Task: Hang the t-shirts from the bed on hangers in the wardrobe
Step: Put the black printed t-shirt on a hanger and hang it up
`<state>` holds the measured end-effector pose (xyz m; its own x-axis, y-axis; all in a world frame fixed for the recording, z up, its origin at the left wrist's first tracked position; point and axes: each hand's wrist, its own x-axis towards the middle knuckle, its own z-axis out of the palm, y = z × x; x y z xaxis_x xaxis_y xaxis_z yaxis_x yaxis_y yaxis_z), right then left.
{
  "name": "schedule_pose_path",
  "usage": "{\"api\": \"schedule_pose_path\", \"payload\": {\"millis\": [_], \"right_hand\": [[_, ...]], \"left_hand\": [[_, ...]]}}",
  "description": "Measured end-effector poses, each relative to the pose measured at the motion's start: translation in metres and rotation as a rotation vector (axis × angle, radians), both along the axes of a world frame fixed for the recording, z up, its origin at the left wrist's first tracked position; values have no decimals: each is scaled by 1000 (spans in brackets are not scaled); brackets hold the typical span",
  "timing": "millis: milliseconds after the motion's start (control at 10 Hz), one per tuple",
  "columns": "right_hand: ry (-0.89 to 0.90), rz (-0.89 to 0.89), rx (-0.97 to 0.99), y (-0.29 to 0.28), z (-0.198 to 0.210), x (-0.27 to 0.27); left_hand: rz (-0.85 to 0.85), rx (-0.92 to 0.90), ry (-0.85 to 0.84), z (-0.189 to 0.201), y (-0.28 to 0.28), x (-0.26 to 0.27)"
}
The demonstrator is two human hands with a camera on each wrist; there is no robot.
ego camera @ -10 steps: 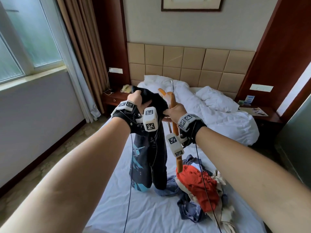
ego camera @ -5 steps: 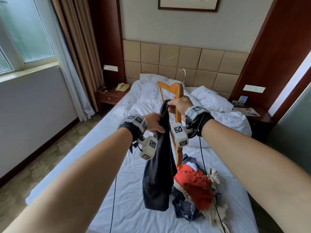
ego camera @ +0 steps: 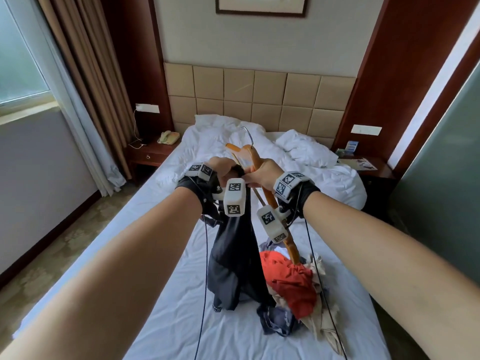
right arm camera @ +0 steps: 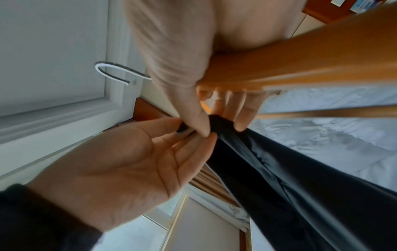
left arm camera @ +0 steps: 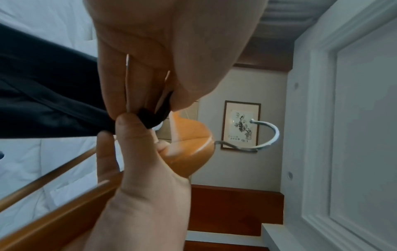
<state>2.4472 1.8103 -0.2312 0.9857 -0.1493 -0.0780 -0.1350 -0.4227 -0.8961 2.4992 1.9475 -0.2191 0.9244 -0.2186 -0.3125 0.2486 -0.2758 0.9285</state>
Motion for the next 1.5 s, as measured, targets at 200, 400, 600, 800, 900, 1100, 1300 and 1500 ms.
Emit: {"api": "schedule_pose_path", "payload": {"millis": [200,400,600,800,900,1100,1300,1500], "right_hand": [[-52,-129,87,5,1,6],[-69,-57,103,2,11,5],[-89,-39,-7,-3,12,2],[-86,-63,-124,-10,15,3],[-84,-27,-153,-15,13,-1],[-308,-150,-255,-34,15,-11],[-397,-166,-123,-61,19,-20],[-395,-266,-26,-75,16,-24]], "left_hand": [[47,-157,33,11,2,-6],[-71,-141,-108,10,15,-9],[-126,220,-326,10,19,-13],[-146,122,-144,7,2,-29],[-96,183,-183,10,-3,-32],[-5,203,-84,22,-8,-27],[44,25,-81,15,5,-18],[235,-129,-50,11,1,-24]]}}
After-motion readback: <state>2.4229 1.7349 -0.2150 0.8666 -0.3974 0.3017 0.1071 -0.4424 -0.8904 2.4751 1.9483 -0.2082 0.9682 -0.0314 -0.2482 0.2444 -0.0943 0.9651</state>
